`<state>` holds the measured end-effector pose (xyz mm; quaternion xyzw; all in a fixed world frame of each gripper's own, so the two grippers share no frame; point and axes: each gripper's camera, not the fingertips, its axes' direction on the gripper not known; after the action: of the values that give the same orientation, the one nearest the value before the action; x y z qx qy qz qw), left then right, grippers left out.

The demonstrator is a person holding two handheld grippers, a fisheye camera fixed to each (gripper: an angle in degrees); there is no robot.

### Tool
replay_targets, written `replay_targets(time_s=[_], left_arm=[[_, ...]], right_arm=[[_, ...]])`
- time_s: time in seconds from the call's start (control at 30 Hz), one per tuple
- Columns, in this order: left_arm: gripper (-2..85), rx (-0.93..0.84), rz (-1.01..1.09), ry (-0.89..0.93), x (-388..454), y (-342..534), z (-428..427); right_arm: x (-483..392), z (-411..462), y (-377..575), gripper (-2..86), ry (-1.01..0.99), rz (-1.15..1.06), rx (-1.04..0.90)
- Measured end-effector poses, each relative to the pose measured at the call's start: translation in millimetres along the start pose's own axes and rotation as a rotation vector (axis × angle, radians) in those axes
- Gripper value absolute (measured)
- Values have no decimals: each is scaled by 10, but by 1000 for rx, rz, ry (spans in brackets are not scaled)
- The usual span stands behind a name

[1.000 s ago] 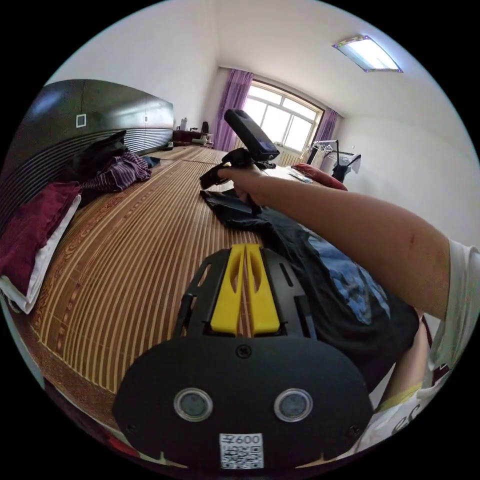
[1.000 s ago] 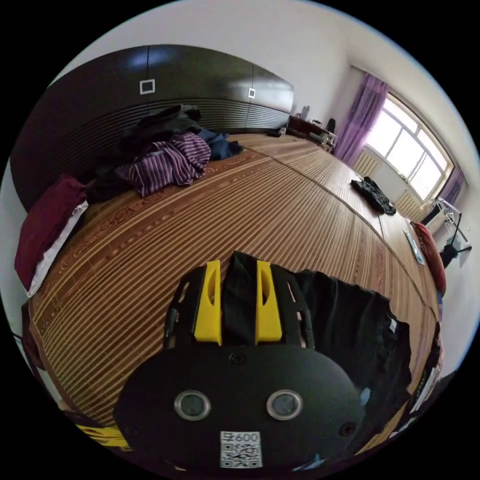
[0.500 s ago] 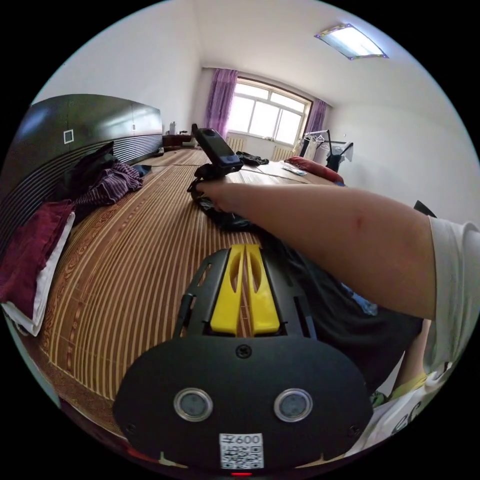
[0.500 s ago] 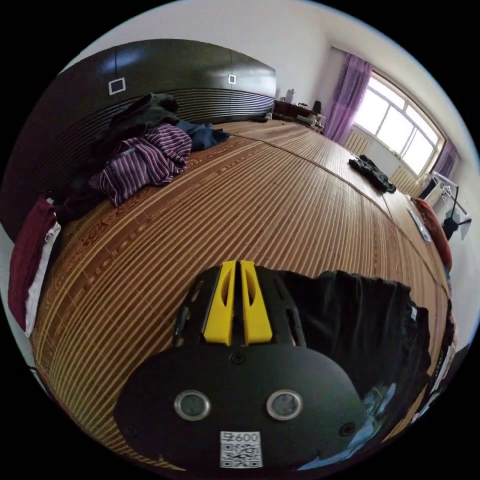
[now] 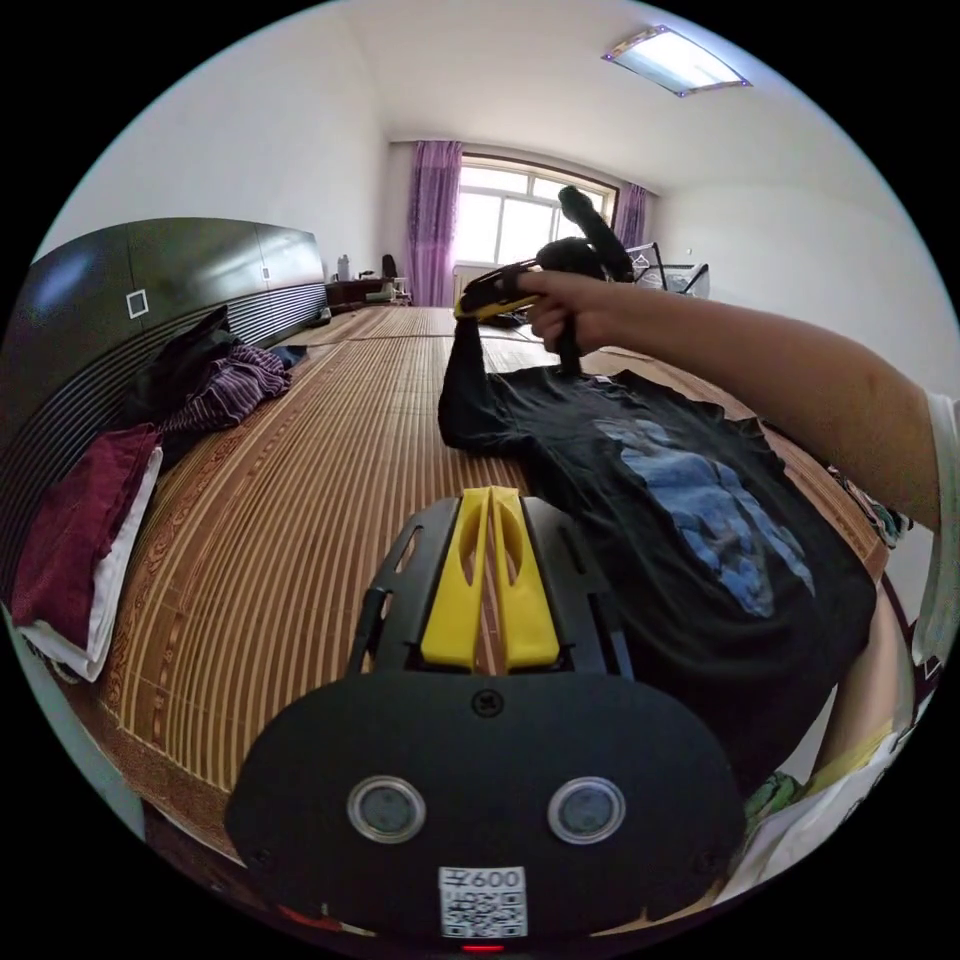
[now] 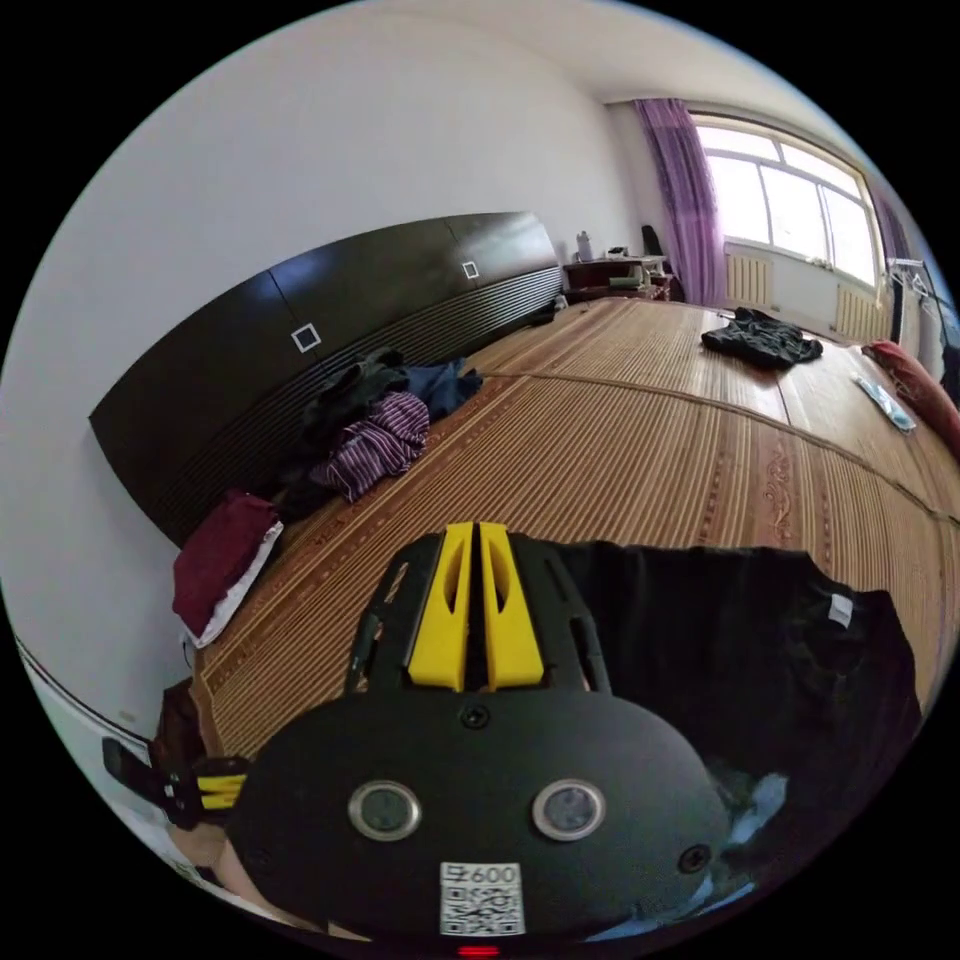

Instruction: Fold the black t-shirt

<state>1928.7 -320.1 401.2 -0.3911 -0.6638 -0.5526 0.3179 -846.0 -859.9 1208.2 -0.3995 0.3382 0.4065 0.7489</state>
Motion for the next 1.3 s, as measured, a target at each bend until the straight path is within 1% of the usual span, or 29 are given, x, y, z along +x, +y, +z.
replay_targets(time_s=[0.17, 0.23, 0.3, 0.43, 0.57, 0.7, 0.8, 1.0, 1.13, 1.23, 1.3], left_arm=[[9, -14, -25, 54, 972, 536, -319], [9, -18, -22, 38, 1374, 686, -446], [9, -30, -20, 21, 1918, 849, -613], [9, -82, -29, -10, 2724, 984, -792], [9, -153, 1, -35, 3751, 1085, -1013], [10, -117, 13, -41, 4664, 1264, -1558], [9, -121, 1, -31, 5198, 1358, -1941], [9, -110, -64, 20, 6061, 1473, -2877], [8, -103, -109, 68, 6485, 1489, -3490], [6, -100, -141, 95, 6831, 1461, -4035], [5, -103, -165, 111, 7101, 1411, -4468]], right_arm=[[489, -796, 142, -9, -99, 36, 62], [674, -1043, 232, -9, -120, 56, 93], [950, -1286, 373, -9, -168, 116, 130], [1352, -1531, 555, -9, -230, 237, 167], [1520, -1602, 675, -9, -168, 250, 98], [1468, -1605, 675, -9, -107, 206, 28], [1442, -1596, 668, -8, -41, 209, 2], [1364, -1545, 679, -8, 39, 207, -7], [1318, -1479, 700, -6, 77, 239, 5], [1224, -1388, 719, 0, 115, 226, -25], [970, -1367, 733, 16, 240, 145, -33]])
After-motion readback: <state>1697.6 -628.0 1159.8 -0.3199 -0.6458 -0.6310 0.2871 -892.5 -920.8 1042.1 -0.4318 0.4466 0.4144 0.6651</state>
